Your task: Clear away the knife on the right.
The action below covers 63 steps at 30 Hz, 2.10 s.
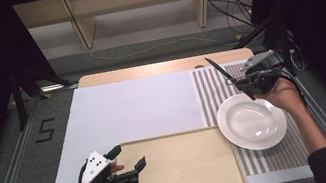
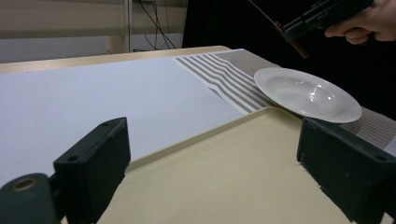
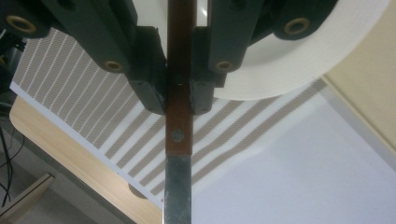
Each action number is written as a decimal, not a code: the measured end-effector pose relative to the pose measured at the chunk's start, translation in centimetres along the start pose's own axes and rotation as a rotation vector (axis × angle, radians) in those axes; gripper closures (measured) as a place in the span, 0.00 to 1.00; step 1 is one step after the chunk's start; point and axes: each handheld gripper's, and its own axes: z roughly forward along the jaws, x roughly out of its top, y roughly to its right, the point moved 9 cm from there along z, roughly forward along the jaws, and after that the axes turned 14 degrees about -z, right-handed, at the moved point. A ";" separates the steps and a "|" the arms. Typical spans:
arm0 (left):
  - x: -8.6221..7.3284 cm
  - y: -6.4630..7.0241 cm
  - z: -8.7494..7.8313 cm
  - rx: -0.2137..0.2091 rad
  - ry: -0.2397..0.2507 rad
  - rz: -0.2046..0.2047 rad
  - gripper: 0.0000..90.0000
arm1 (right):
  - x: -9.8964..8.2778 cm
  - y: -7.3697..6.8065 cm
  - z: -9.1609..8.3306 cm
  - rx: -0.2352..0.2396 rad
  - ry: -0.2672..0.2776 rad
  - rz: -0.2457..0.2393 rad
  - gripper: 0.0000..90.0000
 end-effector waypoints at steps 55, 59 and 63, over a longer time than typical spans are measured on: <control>0.3 -0.2 -0.4 0.015 0.019 0.017 0.11 | -0.6 -18.1 -3.6 0.293 0.129 0.099 0.86; 0.3 -0.2 -0.4 0.015 0.020 0.017 0.11 | -0.9 -19.3 -3.4 0.315 0.112 0.096 0.86; 0.3 -0.2 -0.4 0.016 0.020 0.017 0.11 | -1.1 -20.3 -3.2 0.331 0.096 0.078 0.86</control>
